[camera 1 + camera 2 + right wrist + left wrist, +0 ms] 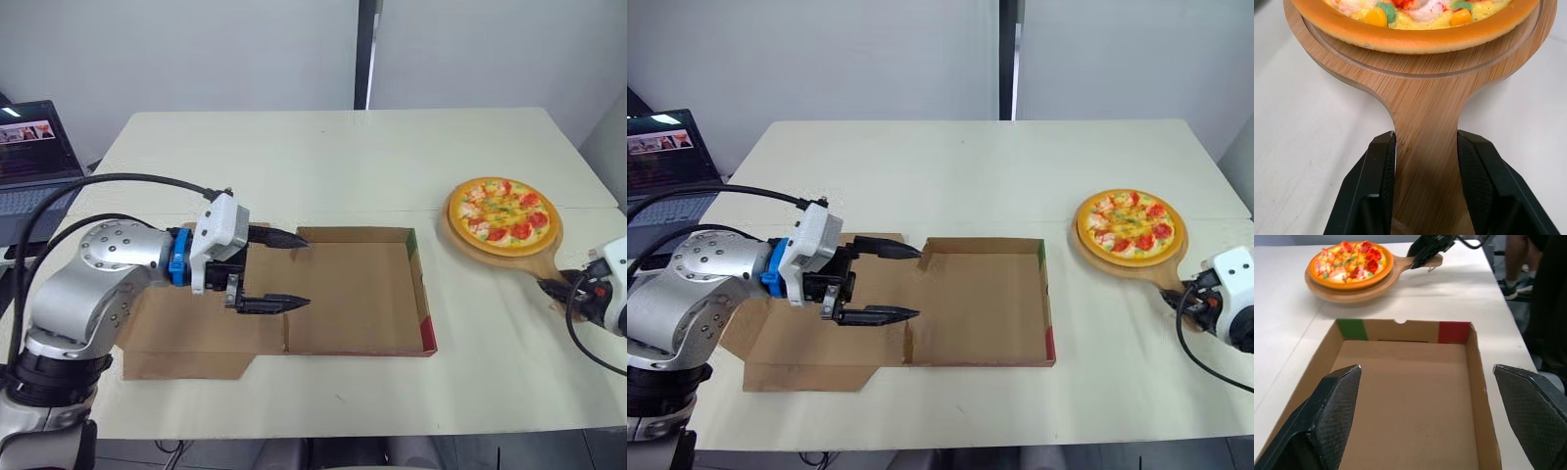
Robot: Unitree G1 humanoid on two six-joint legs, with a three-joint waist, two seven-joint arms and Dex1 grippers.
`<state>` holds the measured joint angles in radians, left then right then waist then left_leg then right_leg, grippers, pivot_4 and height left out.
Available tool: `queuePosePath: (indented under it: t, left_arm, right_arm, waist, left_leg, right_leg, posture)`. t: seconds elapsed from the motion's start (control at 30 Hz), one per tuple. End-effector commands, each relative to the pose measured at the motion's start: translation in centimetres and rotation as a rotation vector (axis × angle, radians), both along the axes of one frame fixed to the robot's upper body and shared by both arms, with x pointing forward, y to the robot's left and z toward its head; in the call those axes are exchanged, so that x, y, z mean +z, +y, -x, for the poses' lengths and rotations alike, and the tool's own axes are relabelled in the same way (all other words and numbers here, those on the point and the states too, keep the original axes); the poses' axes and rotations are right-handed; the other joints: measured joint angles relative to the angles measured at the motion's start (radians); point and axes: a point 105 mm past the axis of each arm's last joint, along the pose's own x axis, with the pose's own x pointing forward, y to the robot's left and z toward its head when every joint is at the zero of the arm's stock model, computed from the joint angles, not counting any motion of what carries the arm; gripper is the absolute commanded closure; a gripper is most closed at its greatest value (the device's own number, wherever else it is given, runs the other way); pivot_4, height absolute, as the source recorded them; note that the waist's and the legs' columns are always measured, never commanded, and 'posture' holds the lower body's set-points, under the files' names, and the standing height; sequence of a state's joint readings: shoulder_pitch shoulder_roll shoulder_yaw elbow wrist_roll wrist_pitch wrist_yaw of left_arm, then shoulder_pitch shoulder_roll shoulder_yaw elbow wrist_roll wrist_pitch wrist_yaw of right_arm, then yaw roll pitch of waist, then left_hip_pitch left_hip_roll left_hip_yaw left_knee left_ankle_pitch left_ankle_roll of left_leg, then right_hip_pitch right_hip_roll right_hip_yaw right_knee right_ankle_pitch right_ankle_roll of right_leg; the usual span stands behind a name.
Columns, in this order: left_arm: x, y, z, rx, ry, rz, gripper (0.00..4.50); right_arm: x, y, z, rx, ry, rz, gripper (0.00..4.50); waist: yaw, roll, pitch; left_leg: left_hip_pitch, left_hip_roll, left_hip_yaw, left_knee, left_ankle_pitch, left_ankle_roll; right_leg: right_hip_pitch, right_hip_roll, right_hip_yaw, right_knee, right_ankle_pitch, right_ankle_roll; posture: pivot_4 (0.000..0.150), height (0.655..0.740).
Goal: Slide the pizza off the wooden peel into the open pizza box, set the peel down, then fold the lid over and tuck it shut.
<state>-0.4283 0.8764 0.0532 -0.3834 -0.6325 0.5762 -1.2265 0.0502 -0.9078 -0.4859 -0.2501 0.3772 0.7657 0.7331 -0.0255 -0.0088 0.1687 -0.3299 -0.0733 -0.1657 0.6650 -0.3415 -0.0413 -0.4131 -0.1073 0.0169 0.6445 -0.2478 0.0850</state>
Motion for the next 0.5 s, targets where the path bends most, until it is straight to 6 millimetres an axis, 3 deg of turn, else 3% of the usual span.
queuePosePath:
  t: [0.03, 0.27, 0.5]
  left_arm:
    - [0.9, 1.1, 0.3, 0.047, -0.025, -0.001, 0.00]
    - [0.1, 2.7, 1.1, 0.117, 0.004, -0.038, 0.00]
    - [0.8, 2.6, 1.8, 0.116, 0.038, -0.002, 0.00]
  right_arm:
    - [5.2, 2.2, -0.6, 0.153, -0.163, 0.083, 2.92]
    - [7.6, 5.4, -0.4, 0.384, -0.136, 0.172, 2.92]
    - [7.5, 8.8, -0.7, 0.567, -0.125, 0.272, 2.92]
  waist:
    - [-0.001, 0.001, 0.001]
    - [-0.002, 0.002, 0.002]
    - [0.000, 0.002, 0.003]
  left_leg:
    - [0.000, 0.000, 0.000, 0.000, 0.000, 0.000]
    - [-0.001, 0.001, 0.001, 0.000, 0.000, 0.000]
    - [-0.002, 0.000, 0.001, 0.000, 0.000, 0.000]
  right_leg:
    - [0.000, 0.000, 0.000, 0.000, 0.000, 0.000]
    - [-0.001, 0.000, 0.000, 0.000, 0.000, 0.000]
    - [-0.001, 0.000, 0.000, 0.000, 0.000, 0.000]
  posture:
    - [0.150, 0.7400]
    - [0.150, 0.7400]
    - [0.150, 0.7400]
